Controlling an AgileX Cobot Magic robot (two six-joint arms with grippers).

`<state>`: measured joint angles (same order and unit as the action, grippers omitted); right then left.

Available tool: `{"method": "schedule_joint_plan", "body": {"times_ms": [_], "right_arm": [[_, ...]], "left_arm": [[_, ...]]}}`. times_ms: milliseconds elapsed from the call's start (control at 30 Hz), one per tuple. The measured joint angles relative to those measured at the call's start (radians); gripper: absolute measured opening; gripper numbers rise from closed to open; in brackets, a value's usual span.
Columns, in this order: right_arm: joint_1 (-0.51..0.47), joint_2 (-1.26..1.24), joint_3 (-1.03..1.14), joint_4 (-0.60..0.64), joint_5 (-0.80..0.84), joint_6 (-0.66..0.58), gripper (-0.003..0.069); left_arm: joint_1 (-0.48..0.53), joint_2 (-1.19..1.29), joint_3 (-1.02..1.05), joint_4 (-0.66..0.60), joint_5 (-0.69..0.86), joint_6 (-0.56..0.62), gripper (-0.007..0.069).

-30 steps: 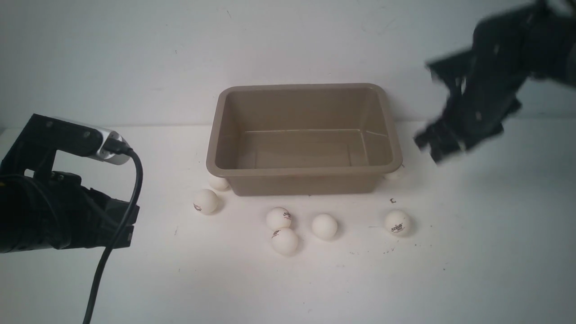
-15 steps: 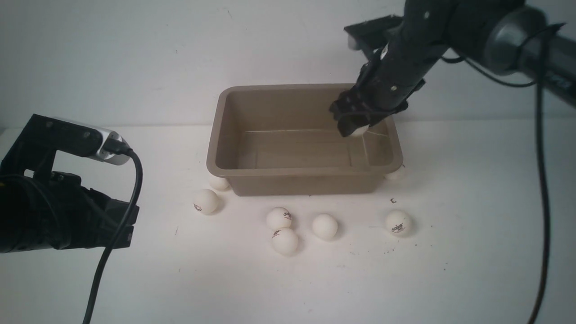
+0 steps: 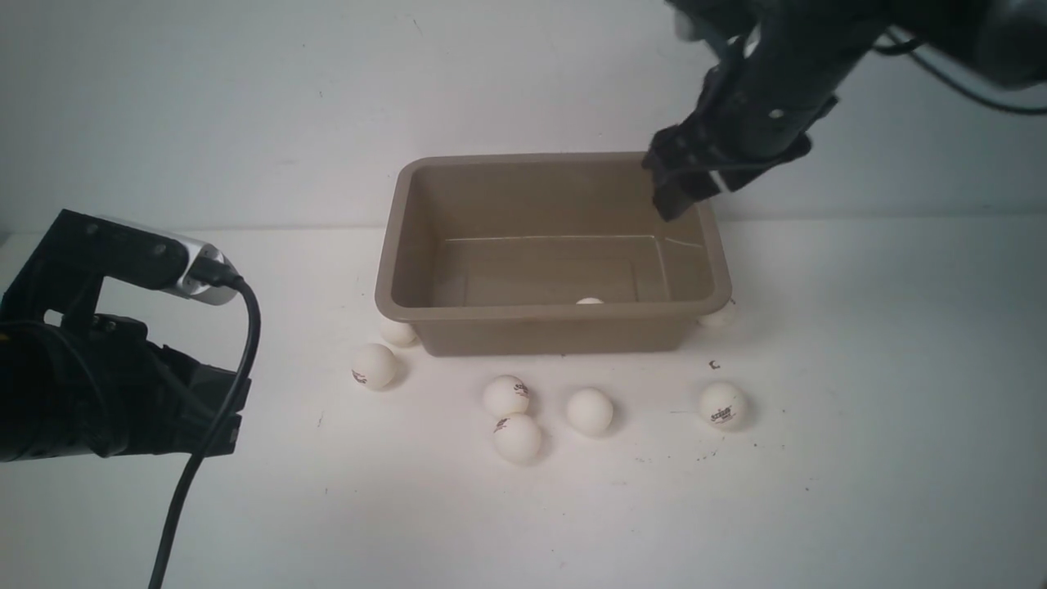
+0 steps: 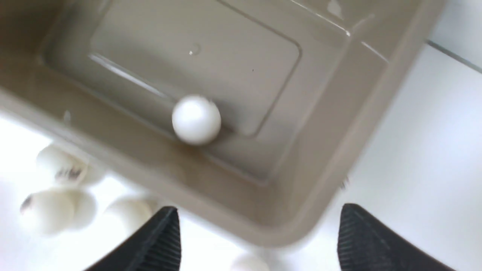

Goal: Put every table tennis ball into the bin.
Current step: Use the right arm to clamp the table tennis ball closest to it

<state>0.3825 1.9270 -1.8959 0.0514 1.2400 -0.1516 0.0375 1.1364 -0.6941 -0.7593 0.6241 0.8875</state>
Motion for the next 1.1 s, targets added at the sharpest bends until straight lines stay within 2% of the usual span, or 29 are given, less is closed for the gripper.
{"method": "schedule_joint_plan", "body": {"times_ms": [233,333,433,667,1100], "right_arm": [[0.000,-0.158,0.305,0.014,-0.010,0.000,0.0507],[0.000,-0.158,0.403,0.029,-0.062,0.000,0.0507],[0.000,-0.135,0.545,0.034,-0.185,0.000,0.0507],[0.000,-0.056,0.585,0.027,-0.334,0.000,0.0507],[0.000,0.003,0.585,-0.020,-0.455,-0.001,0.0507]], "left_arm": [[0.000,0.000,0.000,0.001,0.000,0.000,0.0009],[0.000,0.000,0.000,0.001,0.001,0.000,0.0009],[0.000,0.000,0.000,0.002,0.010,0.000,0.0009],[0.000,0.000,0.000,0.003,0.027,0.000,0.0009],[0.000,0.000,0.000,0.004,0.030,0.000,0.0009]]}}
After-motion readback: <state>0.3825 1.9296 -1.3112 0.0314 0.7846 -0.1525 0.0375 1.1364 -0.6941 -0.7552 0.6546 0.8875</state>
